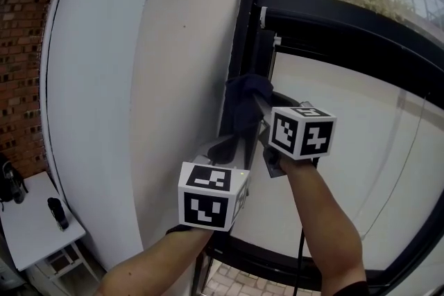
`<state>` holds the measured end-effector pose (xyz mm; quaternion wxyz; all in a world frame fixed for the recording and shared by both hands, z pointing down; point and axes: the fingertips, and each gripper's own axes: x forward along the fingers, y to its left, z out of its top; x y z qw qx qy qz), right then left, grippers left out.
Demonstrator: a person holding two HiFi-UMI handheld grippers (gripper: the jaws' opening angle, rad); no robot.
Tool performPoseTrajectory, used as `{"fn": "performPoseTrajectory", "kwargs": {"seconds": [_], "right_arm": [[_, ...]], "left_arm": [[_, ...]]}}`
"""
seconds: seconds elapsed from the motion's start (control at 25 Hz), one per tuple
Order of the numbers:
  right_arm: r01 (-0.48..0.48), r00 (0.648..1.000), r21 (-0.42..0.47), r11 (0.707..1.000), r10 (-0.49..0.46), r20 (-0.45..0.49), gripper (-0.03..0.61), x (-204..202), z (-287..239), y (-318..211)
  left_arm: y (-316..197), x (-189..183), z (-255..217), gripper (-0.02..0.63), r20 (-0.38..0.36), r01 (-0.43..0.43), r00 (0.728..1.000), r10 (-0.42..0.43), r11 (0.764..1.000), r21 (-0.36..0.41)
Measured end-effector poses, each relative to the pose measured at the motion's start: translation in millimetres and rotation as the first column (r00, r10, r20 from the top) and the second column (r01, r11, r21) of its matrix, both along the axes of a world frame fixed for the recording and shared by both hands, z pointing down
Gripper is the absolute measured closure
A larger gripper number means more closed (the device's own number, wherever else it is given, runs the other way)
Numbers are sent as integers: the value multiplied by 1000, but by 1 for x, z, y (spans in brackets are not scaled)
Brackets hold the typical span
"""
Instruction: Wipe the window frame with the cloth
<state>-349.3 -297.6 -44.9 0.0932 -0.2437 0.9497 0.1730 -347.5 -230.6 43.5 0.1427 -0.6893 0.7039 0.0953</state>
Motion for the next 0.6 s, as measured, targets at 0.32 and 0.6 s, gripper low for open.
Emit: {"fn": "performPoseTrajectory", "kwargs": {"seconds": [0.32,0.6], "right_arm": [[-14,999,6,1000,14,51,497,5,-51,0],[-49,995,25,998,47,86,497,8,-91,1]], "left_arm": [[3,12,-24,620,15,-37,999,37,999,19],[6,11,-49,620,37,-43,998,41,998,41]]}}
